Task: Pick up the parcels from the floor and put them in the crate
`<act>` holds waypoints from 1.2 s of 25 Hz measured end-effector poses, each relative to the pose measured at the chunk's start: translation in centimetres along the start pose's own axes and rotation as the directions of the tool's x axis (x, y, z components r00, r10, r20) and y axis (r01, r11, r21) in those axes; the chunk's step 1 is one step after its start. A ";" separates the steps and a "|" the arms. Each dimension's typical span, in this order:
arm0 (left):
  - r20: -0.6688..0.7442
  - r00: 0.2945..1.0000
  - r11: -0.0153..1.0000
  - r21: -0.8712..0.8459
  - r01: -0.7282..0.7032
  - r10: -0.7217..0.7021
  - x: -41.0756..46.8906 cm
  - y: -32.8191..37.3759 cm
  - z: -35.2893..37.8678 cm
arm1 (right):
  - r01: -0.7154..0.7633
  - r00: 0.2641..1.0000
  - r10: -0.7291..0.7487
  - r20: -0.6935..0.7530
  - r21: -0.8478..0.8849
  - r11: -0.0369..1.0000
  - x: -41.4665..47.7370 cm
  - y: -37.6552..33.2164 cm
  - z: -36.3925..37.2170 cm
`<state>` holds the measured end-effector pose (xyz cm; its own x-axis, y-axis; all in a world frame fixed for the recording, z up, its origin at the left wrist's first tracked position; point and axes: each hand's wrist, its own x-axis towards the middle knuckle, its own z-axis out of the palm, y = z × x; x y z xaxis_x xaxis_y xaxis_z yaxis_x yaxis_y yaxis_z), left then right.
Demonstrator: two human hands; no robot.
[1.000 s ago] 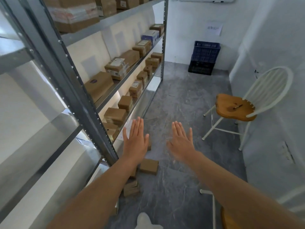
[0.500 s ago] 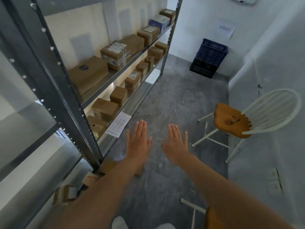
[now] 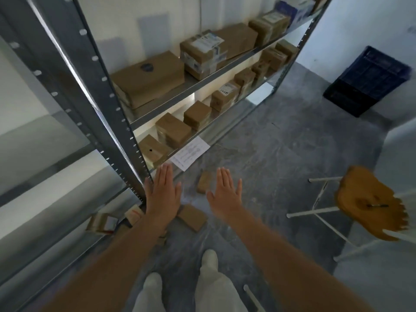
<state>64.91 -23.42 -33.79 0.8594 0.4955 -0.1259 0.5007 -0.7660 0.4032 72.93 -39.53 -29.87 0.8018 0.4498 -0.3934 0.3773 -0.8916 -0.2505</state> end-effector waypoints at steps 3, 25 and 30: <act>-0.022 0.978 0.975 -0.081 0.207 -0.209 0.5 1.1 1.8 | 0.041 0.998 -0.041 0.057 -0.001 0.999 1.2 2.6 0.9; 0.360 0.897 0.966 0.091 0.240 -0.257 1.0 -9.9 38.8 | -0.122 0.840 0.111 0.531 -0.016 0.992 13.7 20.9 34.6; 0.452 0.837 0.928 -0.051 0.369 -0.308 7.2 -14.2 46.9 | -0.471 0.769 0.235 0.595 0.279 0.837 20.0 22.1 40.4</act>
<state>68.80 -28.19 -82.88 0.6121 0.4658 -0.6391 0.7765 -0.5069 0.3742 78.60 -48.17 -78.99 0.4291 0.1677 -0.8875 -0.1915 -0.9434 -0.2709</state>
